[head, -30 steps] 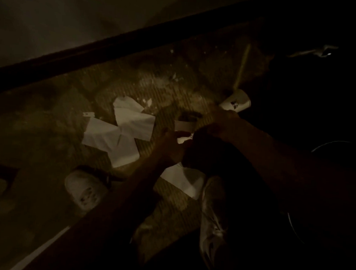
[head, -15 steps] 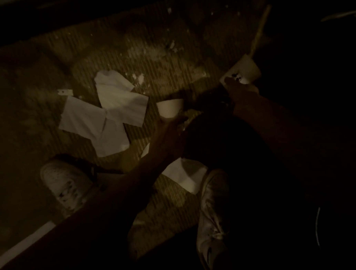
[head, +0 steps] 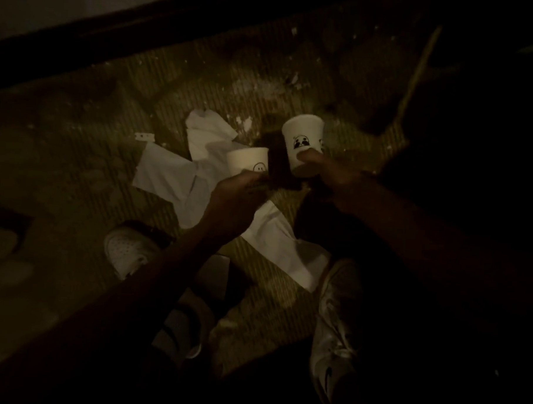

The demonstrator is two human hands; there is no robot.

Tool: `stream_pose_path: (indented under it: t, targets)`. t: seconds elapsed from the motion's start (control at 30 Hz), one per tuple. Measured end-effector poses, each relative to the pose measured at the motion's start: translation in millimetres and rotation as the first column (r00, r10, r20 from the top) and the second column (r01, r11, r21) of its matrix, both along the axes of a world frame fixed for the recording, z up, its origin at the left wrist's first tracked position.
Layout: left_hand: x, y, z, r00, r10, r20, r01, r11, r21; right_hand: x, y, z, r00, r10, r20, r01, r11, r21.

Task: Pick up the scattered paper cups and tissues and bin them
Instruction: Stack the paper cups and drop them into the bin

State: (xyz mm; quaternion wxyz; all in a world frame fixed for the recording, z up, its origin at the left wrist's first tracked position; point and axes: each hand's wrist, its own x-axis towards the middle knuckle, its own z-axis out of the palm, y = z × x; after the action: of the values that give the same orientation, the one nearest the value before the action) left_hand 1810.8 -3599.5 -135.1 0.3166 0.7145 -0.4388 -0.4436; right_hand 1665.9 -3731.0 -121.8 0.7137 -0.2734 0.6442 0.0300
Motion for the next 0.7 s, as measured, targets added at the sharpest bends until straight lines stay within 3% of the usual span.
stream_pose_path:
  t: [0.13,0.17,0.23,0.27,0.3,0.43,0.53,0.63,0.7]
  targets:
    - [8.8,9.1,36.5,0.951,0.202,-0.235,-0.155,0.967,0.204,9.7,25.1,18.9,0.971,-0.095,0.22,0.061,0.986,0.158]
    - [7.4,11.2,44.9,0.898,0.263,-0.352,-0.164,0.944,0.288,11.8,31.2,26.5,0.958,-0.079,0.277,0.025,0.981,0.192]
    - [1.5,9.4,66.2,0.709,0.478,-0.518,-0.192,0.838,0.511,12.9,34.5,37.8,0.927,-0.017,0.375,-0.058,0.98,0.188]
    - [-0.4,6.6,71.3,0.649,0.552,-0.524,-0.201,0.788,0.581,13.1,33.5,43.9,0.91,0.017,0.414,-0.099,0.979,0.177]
    - [-1.6,3.5,74.4,0.643,0.574,-0.507,-0.191,0.761,0.619,13.6,31.1,50.0,0.9,0.054,0.432,-0.143,0.974,0.176]
    - [-4.5,2.2,72.2,0.752,0.433,-0.497,-0.058,0.794,0.605,10.0,18.5,56.7,0.918,0.188,0.35,-0.256,0.953,0.159]
    - [-10.1,8.8,54.6,0.822,0.308,-0.478,-0.023,0.857,0.514,8.3,13.8,50.8,0.929,0.126,0.348,-0.201,0.962,0.188]
    - [-19.0,21.5,24.1,0.966,0.141,-0.218,-0.05,0.925,0.376,8.9,16.9,36.2,0.952,0.132,0.277,-0.181,0.971,0.159]
    - [-22.9,38.0,-5.5,0.995,-0.1,0.019,0.088,0.942,0.324,4.9,21.1,24.5,0.959,0.155,0.236,-0.191,0.972,0.138]
